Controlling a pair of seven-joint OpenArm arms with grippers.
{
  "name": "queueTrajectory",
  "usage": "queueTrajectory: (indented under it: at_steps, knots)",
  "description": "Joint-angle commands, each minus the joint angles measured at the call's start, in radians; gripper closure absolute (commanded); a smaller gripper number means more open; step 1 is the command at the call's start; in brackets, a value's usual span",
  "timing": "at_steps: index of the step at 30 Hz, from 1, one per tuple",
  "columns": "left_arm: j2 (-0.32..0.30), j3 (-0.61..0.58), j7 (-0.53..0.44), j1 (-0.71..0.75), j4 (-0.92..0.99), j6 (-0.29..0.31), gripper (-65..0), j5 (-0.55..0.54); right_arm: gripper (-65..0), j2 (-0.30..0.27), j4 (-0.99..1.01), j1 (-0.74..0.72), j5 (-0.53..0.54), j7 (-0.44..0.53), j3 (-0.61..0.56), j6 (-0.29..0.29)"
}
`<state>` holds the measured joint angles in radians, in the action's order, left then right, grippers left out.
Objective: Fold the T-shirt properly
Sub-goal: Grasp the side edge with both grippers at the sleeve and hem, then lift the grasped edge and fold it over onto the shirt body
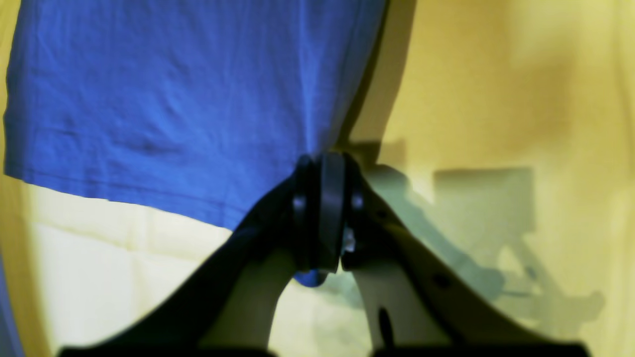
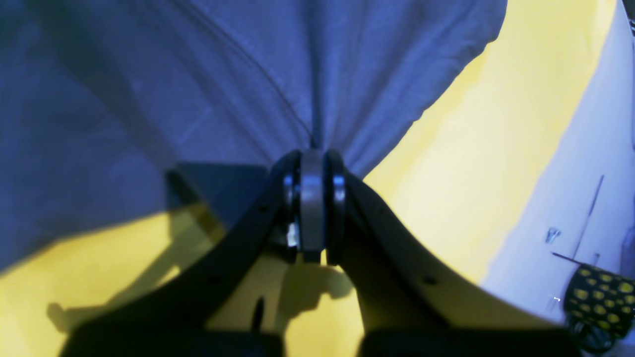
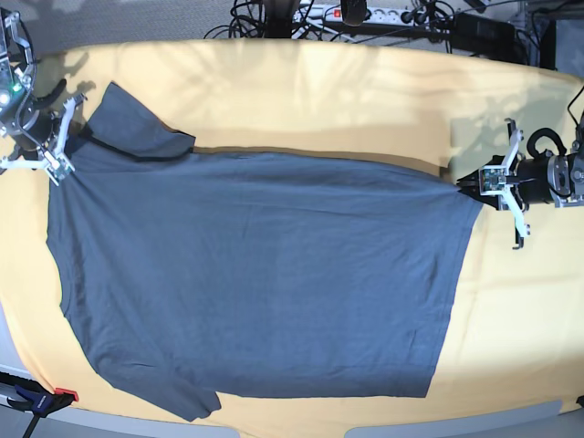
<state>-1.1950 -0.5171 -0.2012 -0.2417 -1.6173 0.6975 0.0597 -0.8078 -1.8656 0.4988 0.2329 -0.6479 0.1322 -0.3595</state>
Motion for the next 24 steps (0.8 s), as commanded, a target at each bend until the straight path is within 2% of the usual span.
queueTrajectory:
  at_steps: [1, 4, 8, 10, 14, 17, 19, 24]
  knots:
    - [-0.036, 0.012, -0.016, -0.018, -0.015, 0.001, 0.0, -0.013, 0.0, -0.024, -0.025, 0.012, -0.011, -0.007, 0.039, 0.007]
    - [-0.055, 0.012, -0.015, -0.012, -0.033, 0.001, 0.0, -0.023, 0.0, -0.024, -0.062, 0.071, 0.034, -0.031, 0.123, -0.013]
    - [-0.092, 0.012, -0.01, 0.048, -0.087, 0.001, 0.0, -0.053, 0.0, -0.024, -0.103, 0.152, 0.145, -0.063, 0.245, -0.074]
    - [-0.111, 0.012, 0.024, 0.083, -0.131, 0.001, 0.0, -0.054, 0.0, -0.024, -0.11, 0.188, 0.194, -0.074, 0.291, -0.107]
    - [-0.153, 0.012, 0.089, 0.151, -0.229, 0.001, 0.0, -0.054, 0.0, -0.024, -0.11, 0.239, 0.235, -0.076, 0.315, -0.171]
    - [-0.183, 0.013, 0.14, 0.187, -0.299, 0.001, 0.0, -0.054, 0.0, -0.024, -0.11, 0.257, 0.235, -0.089, 0.315, -0.177]
    - [-0.206, 0.012, 0.167, 0.203, -0.34, 0.001, 0.0, -0.054, 0.0, -0.024, -0.11, 0.258, 0.235, -0.131, 0.315, -0.177]
    - [-0.275, 0.012, 0.182, 0.247, -0.439, 0.001, 0.0, -0.053, 0.0, -0.027, -0.117, 0.282, 0.26, -0.159, 0.315, -0.177]
